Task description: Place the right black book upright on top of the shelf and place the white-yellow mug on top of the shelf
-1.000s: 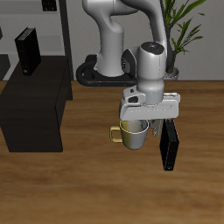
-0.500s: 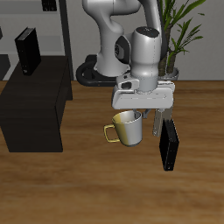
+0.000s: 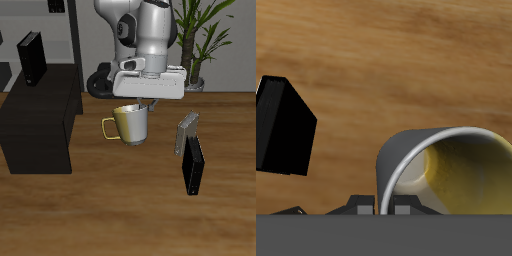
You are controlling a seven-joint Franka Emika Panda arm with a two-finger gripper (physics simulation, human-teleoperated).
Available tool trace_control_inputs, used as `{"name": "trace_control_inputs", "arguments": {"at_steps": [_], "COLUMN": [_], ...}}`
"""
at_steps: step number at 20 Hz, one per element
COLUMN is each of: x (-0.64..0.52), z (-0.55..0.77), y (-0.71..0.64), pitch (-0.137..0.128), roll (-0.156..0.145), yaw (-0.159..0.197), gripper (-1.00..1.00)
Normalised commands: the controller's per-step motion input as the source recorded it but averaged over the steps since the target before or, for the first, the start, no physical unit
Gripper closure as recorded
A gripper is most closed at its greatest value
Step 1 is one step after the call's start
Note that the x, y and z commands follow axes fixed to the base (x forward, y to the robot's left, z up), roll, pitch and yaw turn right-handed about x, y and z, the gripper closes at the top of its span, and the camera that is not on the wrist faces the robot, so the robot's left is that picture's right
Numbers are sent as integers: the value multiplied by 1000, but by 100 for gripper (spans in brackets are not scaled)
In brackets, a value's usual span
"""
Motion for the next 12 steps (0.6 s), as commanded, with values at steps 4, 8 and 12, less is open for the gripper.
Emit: {"name": "trace_control_inputs", "arguments": {"at_steps": [4,8,12], "x": [-205,-86,-232], "z": [642,306,713], "y": [-333,-150,-143], "pitch": [-56,-40,-77], "roll": [-16,-22,-19], "yaw": [-30,18,16], "gripper": [100,100,100]}}
